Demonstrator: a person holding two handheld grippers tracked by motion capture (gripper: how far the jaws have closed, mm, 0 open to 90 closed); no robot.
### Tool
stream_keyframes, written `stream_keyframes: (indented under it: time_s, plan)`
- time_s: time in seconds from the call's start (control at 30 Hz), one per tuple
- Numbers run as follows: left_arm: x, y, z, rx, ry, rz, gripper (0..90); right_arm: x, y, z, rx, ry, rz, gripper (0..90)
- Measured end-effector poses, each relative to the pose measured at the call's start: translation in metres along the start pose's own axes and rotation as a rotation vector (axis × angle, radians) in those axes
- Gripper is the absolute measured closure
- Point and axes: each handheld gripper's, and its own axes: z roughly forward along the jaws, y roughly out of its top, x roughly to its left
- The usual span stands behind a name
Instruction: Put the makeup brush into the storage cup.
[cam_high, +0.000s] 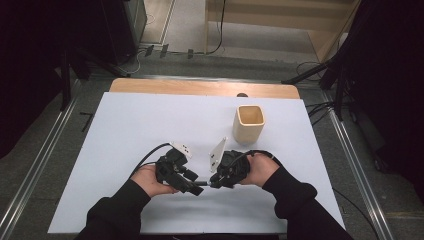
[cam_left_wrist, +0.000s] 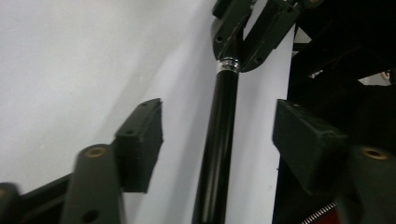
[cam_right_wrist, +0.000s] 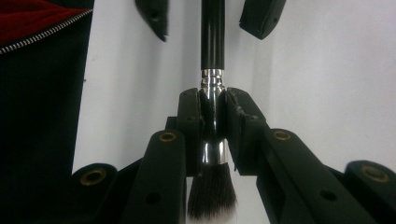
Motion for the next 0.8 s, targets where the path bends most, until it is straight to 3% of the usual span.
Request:
stream_keyframes:
  time_s: [0.07,0.17,0.43,0.5,0.57,0.6,0.7,0.8]
  plan:
    - [-0.0003,-0.0003,0.0005,-0.001,-0.021,0.009,26.4,-0.0008,0.0006,0.0001,0.002,-0.001,0.000,77.6]
    - [-0.0005,0.0003,0.0015,0.001,-0.011,-0.003,28.4,-0.0017,0.0013,0.0013,0.008,0.005,-0.002,77.6]
    - [0.0023,-0.0017,0.0007,0.030,0.002,-0.025,56.0,-0.0026,0.0017,0.0037,0.023,0.009,-0.014,77.6]
    - [0.0022,-0.0022,0.0024,0.046,0.010,-0.014,60.7,-0.0032,0.0017,0.0042,0.024,0.001,-0.025,77.6]
    - [0.0023,-0.0022,0.0041,0.057,0.001,-0.013,63.8,-0.0024,0.0017,0.0047,0.030,0.010,-0.023,77.5]
    - [0.0022,-0.0021,0.0048,0.060,0.002,-0.013,64.9,-0.0038,0.0020,0.0047,0.023,-0.015,-0.039,77.5]
    - [0.0029,-0.0017,0.0054,0.062,-0.008,-0.026,67.8,-0.0019,0.0022,0.0053,0.027,0.021,-0.037,77.5]
    - [0.0030,-0.0015,0.0056,0.064,-0.017,-0.026,72.0,-0.0012,0.0031,0.0069,0.025,0.015,-0.046,77.5]
